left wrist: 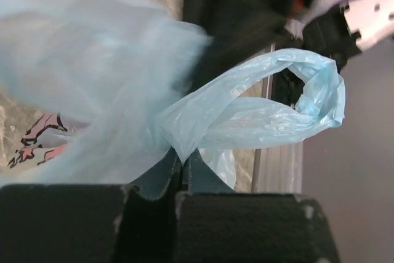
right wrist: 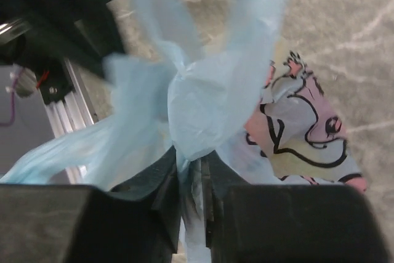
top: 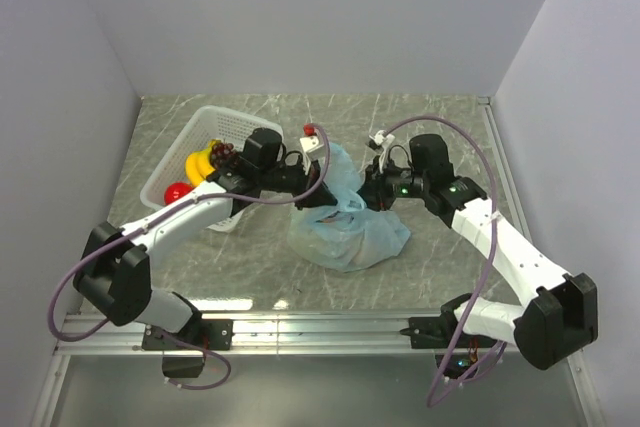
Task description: Place the fake fruits into the plastic bag and tie a complex knot
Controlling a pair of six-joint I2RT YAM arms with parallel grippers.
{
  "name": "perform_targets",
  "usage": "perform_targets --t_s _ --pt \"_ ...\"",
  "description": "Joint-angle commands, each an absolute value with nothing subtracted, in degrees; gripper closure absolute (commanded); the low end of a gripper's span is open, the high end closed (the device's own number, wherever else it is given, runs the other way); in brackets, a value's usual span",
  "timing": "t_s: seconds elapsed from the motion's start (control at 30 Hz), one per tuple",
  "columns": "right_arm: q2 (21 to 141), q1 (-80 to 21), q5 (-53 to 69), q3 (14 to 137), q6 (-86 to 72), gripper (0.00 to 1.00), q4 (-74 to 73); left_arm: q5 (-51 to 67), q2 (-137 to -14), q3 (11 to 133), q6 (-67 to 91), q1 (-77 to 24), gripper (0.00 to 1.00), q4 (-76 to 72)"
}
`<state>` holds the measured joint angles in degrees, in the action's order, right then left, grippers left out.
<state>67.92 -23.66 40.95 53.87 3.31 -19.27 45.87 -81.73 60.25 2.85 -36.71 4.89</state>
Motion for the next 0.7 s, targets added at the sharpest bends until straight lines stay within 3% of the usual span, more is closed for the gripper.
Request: perform_targets --t_s 0.0,0.03,0.07,0.17,0.27,0.67 --pt "64.78 -23.91 46.49 53.79 10.62 0.73 -19.33 48.78 -82.53 62.93 11.94 -35.07 0.99 -2.36" --pt "64.69 -23.99 46.49 53.7 11.85 0.68 -19.94 49.56 -82.88 62.67 13.69 -34.81 0.99 -3.07" --pt "64.69 -23.91 46.49 53.27 14.21 0.55 -20.73 50.09 -83.05 62.49 14.32 -34.63 1.0 -3.95" --pt "64.16 -23.99 46.76 51.86 18.1 0.39 -20.22 50.62 -83.76 62.23 15.91 -34.45 1.0 -4.57" --pt "64.68 -23.99 48.16 52.29 21.35 0.3 -21.44 50.97 -83.85 61.79 17.22 -34.19 1.0 -5.7" --pt "68.9 -25.57 51.06 56.42 17.67 0.29 -19.07 48.6 -85.95 63.54 17.05 -35.24 1.0 -4.92"
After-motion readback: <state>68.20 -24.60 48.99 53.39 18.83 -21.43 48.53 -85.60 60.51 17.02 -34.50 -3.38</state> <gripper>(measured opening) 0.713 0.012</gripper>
